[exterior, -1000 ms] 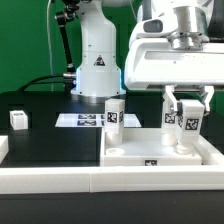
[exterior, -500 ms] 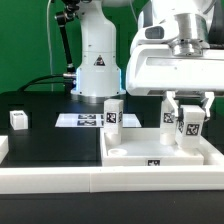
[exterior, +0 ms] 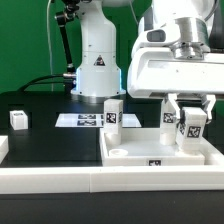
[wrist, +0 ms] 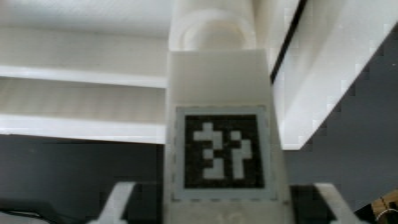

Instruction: Assemble square table

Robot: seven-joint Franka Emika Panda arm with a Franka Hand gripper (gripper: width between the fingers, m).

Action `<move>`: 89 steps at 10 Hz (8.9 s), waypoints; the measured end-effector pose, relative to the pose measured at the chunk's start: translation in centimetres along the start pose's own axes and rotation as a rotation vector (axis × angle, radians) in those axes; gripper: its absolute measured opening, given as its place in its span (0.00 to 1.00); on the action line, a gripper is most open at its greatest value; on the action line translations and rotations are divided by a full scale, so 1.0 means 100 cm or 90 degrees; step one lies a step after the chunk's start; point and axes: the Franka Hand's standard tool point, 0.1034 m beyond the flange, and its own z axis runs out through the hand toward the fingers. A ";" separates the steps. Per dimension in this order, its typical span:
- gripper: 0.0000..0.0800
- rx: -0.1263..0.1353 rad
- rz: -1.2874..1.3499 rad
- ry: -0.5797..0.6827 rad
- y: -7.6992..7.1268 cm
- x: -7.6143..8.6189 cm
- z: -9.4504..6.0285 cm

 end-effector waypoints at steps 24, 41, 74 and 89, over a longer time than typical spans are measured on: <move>0.81 0.051 0.039 -0.375 0.004 0.005 -0.001; 0.36 -0.113 0.666 -0.290 -0.003 0.009 0.000; 0.36 0.001 0.067 -0.337 -0.007 0.020 0.007; 0.36 -0.180 0.950 -0.304 -0.003 0.019 0.009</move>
Offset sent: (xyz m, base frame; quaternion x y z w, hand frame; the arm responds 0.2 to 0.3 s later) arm 0.0000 0.0000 0.0000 0.0000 0.0000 0.0000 1.0000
